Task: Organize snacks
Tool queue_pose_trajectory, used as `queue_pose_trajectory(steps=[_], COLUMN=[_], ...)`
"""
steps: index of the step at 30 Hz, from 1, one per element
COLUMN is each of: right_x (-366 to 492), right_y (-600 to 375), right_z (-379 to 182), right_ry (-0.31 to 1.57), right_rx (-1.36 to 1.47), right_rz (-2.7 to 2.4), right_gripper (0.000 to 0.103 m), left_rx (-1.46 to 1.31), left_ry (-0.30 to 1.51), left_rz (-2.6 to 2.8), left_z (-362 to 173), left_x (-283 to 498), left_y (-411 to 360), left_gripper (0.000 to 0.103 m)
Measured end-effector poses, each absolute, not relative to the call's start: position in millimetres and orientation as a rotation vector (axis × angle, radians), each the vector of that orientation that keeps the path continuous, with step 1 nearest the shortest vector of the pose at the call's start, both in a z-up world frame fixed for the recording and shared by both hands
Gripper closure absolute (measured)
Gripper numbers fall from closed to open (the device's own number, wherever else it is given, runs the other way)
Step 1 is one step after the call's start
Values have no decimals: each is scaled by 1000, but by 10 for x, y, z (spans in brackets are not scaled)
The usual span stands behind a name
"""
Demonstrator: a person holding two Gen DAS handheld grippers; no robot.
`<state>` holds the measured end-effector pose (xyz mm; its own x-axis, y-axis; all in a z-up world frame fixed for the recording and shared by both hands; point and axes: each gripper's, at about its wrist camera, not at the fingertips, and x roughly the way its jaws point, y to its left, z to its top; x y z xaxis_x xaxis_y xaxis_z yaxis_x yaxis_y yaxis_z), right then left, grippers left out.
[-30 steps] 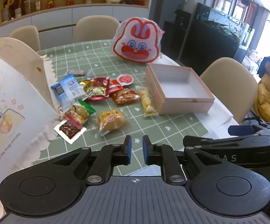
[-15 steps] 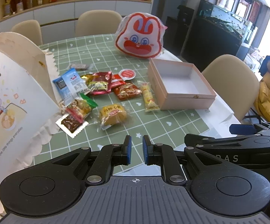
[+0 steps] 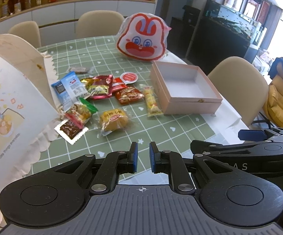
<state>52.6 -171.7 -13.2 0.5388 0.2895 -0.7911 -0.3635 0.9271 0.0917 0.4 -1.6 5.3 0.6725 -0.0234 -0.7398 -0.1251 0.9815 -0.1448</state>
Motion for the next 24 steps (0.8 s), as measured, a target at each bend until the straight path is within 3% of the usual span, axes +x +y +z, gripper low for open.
queue_pose_trajectory(steps=[24], right_x=[605], right_y=[-1669], right_z=[-169], right_ry=[940], right_rx=[-97], right_rz=[383], right_gripper=[0], left_rx=[-224], left_ry=[869], left_rz=[75], left_z=[-32], left_x=[60], left_y=[74], left_gripper=[87])
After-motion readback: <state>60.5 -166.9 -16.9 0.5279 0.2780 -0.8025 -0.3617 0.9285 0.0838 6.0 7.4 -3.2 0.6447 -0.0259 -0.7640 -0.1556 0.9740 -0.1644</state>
